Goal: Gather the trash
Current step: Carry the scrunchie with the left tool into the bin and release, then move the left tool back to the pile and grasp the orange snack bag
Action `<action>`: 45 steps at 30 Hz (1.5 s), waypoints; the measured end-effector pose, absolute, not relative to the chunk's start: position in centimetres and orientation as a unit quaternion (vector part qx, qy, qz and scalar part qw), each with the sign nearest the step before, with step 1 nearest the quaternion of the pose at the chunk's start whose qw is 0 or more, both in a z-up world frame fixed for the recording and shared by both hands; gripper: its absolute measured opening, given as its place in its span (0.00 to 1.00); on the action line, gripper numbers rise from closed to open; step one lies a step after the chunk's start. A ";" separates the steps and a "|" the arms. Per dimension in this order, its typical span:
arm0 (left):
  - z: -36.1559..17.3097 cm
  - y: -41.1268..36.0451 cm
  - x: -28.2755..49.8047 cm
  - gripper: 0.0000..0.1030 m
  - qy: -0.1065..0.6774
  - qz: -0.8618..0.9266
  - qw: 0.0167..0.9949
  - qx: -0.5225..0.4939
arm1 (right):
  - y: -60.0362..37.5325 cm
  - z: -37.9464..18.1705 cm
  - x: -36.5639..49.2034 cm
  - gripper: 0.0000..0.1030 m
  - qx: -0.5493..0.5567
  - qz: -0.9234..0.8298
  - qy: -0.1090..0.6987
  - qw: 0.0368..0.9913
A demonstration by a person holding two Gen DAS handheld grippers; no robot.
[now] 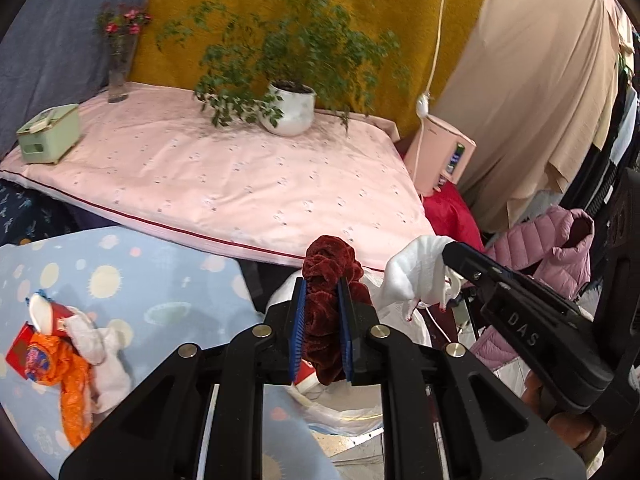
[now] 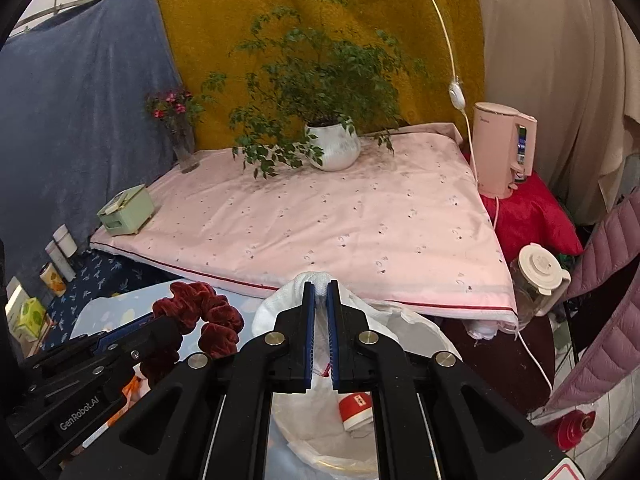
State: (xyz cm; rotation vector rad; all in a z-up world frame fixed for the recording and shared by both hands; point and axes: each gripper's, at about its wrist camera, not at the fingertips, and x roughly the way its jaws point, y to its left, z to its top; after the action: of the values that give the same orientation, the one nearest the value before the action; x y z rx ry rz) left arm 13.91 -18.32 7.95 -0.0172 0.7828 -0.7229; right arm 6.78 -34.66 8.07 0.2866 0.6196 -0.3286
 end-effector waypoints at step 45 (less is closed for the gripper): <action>4.8 -8.6 15.7 0.57 0.386 -0.241 0.889 -0.043 | -25.6 7.0 8.5 0.47 0.096 -0.115 0.312 0.938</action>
State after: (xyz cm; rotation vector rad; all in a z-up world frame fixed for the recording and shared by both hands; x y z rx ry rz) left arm 15.68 -8.55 4.76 -0.0892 0.8020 -0.4997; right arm 8.54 -25.59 7.00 0.1962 0.6378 -0.2339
